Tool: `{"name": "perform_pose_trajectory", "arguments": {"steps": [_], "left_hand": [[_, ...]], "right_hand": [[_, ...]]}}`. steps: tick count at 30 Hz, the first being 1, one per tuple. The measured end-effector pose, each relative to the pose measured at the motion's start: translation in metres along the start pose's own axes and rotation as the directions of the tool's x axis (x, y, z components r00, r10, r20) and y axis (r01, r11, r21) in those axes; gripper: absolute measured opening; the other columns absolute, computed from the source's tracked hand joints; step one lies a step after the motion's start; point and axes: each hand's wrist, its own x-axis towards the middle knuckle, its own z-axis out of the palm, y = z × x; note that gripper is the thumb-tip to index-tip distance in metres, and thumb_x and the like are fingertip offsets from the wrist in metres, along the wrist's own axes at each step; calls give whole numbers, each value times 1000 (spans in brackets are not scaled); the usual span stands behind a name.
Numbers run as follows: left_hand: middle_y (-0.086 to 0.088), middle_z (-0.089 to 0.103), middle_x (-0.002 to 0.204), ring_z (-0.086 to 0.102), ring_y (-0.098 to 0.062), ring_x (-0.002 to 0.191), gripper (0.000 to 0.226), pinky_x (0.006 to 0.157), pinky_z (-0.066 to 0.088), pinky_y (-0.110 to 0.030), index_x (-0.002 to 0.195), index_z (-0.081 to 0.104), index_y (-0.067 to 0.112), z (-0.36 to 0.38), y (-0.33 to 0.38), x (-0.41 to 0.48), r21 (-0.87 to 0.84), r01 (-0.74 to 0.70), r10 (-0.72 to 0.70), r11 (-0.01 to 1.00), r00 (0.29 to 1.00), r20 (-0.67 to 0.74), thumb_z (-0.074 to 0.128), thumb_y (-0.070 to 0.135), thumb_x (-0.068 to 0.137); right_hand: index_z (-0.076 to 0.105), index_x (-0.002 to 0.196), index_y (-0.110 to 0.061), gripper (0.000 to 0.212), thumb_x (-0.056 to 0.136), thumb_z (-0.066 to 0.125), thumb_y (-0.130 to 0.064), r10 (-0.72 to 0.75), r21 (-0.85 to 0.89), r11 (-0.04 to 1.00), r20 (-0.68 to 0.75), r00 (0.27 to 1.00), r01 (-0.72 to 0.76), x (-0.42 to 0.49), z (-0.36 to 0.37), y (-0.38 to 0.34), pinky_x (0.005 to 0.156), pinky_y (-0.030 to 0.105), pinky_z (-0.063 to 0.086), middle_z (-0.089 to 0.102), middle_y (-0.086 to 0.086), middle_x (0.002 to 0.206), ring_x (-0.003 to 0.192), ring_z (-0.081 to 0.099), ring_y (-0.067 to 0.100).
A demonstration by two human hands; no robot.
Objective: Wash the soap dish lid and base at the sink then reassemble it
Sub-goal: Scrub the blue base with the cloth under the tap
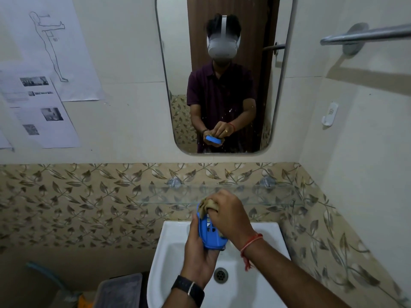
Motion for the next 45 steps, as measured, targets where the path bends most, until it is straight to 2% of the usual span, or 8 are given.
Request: {"name": "perform_pose_trajectory", "arguments": {"steps": [5, 12, 18, 22, 33, 37, 40, 45], "left_hand": [[-21, 73, 121, 71, -32, 105, 46, 80, 62, -45, 122, 73, 10, 0, 4, 0, 64, -14, 14, 998, 1000, -1, 50, 44, 100], [-27, 69, 128, 73, -32, 109, 69, 90, 60, -40, 131, 65, -2, -9, 18, -1, 170, 46, -40, 984, 999, -36, 45, 57, 101], [-27, 72, 120, 74, -30, 105, 62, 76, 66, -37, 132, 65, 0, -1, 4, -9, 101, 26, -18, 995, 997, -72, 46, 51, 103], [-20, 72, 127, 65, -36, 121, 51, 96, 55, -48, 132, 65, 9, 6, 0, -15, 172, -18, 29, 985, 998, -59, 42, 46, 105], [-18, 72, 126, 68, -37, 119, 63, 104, 51, -57, 136, 64, 12, 13, 12, -14, 388, -222, 241, 895, 971, 1, 48, 56, 94], [-25, 74, 118, 68, -43, 116, 58, 103, 50, -61, 130, 68, 10, 11, 15, -11, 374, -239, 265, 896, 964, -19, 47, 53, 98], [-32, 72, 116, 71, -39, 112, 67, 89, 60, -46, 131, 64, -2, 12, 14, -13, 336, -195, 218, 921, 975, -32, 47, 54, 98], [-26, 71, 126, 69, -36, 116, 66, 95, 54, -47, 130, 67, 2, 14, 18, -15, 252, -107, 115, 962, 993, -20, 46, 56, 98]], "right_hand": [[76, 94, -7, 28, 82, 56, 9, -16, 72, 997, 127, 992, 7, 0, -10, -5, 77, 24, 49, 61, 6, 97, 87, 61, 21], [76, 113, -10, 42, 85, 50, 7, -207, 71, 977, 554, 806, 202, -22, -23, 0, 78, 28, 52, 54, -1, 101, 89, 58, 18], [70, 73, -6, 28, 77, 43, -12, -272, -14, 959, 224, 936, 282, -29, -8, -5, 71, 29, 50, 59, 7, 78, 71, 53, 15], [70, 82, -7, 17, 85, 54, -3, -153, -143, 977, 64, 986, 161, -10, -4, -1, 72, 30, 53, 58, 6, 86, 76, 56, 20], [64, 119, -3, 28, 91, 62, -2, 266, -367, 922, 363, 893, -125, -18, -21, -27, 87, 32, 53, 60, 12, 122, 112, 63, 30], [55, 68, -9, 21, 87, 57, 1, 197, -181, 976, 513, 835, -119, -28, -31, -30, 51, 20, 37, 52, 6, 78, 79, 62, 28], [55, 60, -13, 28, 85, 63, -3, 233, 53, 947, 567, 790, -317, -26, -38, -22, 53, 22, 41, 57, 6, 67, 64, 56, 19], [77, 88, -8, 12, 88, 68, -1, 228, 634, 495, 565, 793, -594, -41, -41, -25, 78, 33, 58, 76, 11, 86, 82, 72, 22]]}}
